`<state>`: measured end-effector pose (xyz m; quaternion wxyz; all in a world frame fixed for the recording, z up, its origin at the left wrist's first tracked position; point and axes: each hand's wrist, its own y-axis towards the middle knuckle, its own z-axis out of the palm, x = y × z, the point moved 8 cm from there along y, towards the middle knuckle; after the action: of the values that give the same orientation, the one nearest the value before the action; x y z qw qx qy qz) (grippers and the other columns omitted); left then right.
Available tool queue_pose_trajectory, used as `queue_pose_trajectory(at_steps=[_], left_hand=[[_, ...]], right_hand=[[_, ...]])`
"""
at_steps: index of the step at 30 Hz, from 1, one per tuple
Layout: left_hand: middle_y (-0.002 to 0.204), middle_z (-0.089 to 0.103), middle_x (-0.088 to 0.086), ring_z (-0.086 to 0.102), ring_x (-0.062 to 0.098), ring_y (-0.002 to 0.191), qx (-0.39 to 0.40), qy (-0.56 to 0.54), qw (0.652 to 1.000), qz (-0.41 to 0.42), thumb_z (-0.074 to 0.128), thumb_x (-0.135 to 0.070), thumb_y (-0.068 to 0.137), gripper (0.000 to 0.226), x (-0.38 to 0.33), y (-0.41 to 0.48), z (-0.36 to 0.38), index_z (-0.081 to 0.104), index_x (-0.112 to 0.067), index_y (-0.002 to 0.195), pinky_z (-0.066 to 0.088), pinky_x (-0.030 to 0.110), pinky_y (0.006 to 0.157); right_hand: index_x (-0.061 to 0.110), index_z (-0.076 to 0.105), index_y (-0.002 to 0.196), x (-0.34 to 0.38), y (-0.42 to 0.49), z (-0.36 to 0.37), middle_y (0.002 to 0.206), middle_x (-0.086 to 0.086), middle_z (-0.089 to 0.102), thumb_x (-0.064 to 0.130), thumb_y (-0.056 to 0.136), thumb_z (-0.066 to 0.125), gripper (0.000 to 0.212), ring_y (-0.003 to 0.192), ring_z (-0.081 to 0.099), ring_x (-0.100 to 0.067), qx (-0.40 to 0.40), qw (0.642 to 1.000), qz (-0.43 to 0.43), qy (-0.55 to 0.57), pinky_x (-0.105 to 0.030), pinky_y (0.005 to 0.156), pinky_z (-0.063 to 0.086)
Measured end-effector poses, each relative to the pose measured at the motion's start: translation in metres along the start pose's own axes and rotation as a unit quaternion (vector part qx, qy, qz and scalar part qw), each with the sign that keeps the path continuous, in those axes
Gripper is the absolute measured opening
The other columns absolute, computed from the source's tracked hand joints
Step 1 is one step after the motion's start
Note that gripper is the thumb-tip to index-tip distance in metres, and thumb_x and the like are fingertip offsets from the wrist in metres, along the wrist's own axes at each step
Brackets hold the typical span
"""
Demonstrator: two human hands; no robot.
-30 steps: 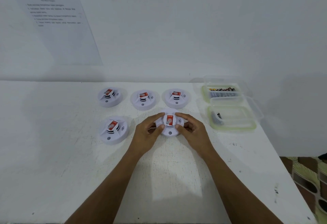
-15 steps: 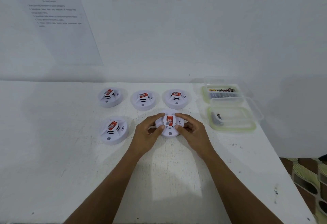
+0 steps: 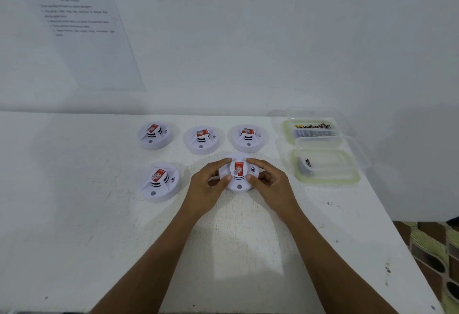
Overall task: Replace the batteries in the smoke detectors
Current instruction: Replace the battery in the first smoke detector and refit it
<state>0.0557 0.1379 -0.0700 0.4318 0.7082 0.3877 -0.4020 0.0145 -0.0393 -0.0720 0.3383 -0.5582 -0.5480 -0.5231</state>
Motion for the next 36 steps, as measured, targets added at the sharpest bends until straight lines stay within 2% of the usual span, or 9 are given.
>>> queue_pose_trajectory(at_steps=[4,16,24,32,36], left_hand=[[0.128,0.062,-0.004,0.059,-0.001,0.113,-0.001,-0.003,1.0,0.004,0.064,-0.014,0.092,0.043,-0.0002,0.0002,-0.0002,0.055,-0.015,0.133,0.05,0.012,0.085],[0.126,0.061,-0.01,0.059,-0.002,0.113,0.004,-0.013,1.0,-0.001,0.063,-0.021,0.09,0.041,-0.0013,-0.0006,0.0002,0.053,-0.023,0.13,0.049,0.012,0.085],[0.123,0.059,-0.016,0.058,-0.007,0.112,0.006,-0.015,1.0,-0.004,0.063,-0.014,0.091,0.041,-0.0018,-0.0005,0.0008,0.053,-0.022,0.13,0.048,0.01,0.083],[0.124,0.059,-0.015,0.057,-0.009,0.111,0.008,-0.009,1.0,0.002,0.063,-0.014,0.091,0.041,-0.0026,-0.0001,0.0007,0.053,-0.024,0.129,0.048,0.009,0.084],[0.125,0.057,-0.017,0.056,-0.006,0.112,0.003,-0.007,1.0,0.012,0.065,-0.016,0.09,0.041,-0.0053,-0.0001,0.0003,0.052,-0.03,0.126,0.049,0.01,0.083]], right_hand=[[0.017,0.064,0.127,0.0003,-0.0003,-0.0001,0.12,-0.001,0.069,0.014,0.089,0.071,0.039,0.105,0.069,-0.015,0.0,1.0,-0.002,-0.001,-0.039,0.086,0.059],[0.016,0.063,0.128,-0.0007,-0.0004,0.0001,0.123,0.0,0.068,0.016,0.089,0.07,0.039,0.108,0.067,-0.015,-0.004,1.0,-0.002,-0.002,-0.04,0.088,0.059],[0.015,0.065,0.125,0.0038,-0.0012,-0.002,0.123,0.0,0.065,0.013,0.089,0.07,0.037,0.109,0.065,-0.014,-0.019,0.999,-0.027,-0.016,-0.038,0.085,0.059],[0.016,0.064,0.125,0.0009,-0.0001,-0.0017,0.124,0.001,0.065,0.015,0.088,0.071,0.038,0.109,0.065,-0.014,-0.02,0.999,-0.023,-0.021,-0.042,0.086,0.059],[0.016,0.065,0.125,0.0017,-0.0005,-0.0028,0.123,0.001,0.065,0.014,0.088,0.071,0.038,0.107,0.066,-0.014,-0.025,0.999,-0.023,-0.018,-0.043,0.085,0.059]])
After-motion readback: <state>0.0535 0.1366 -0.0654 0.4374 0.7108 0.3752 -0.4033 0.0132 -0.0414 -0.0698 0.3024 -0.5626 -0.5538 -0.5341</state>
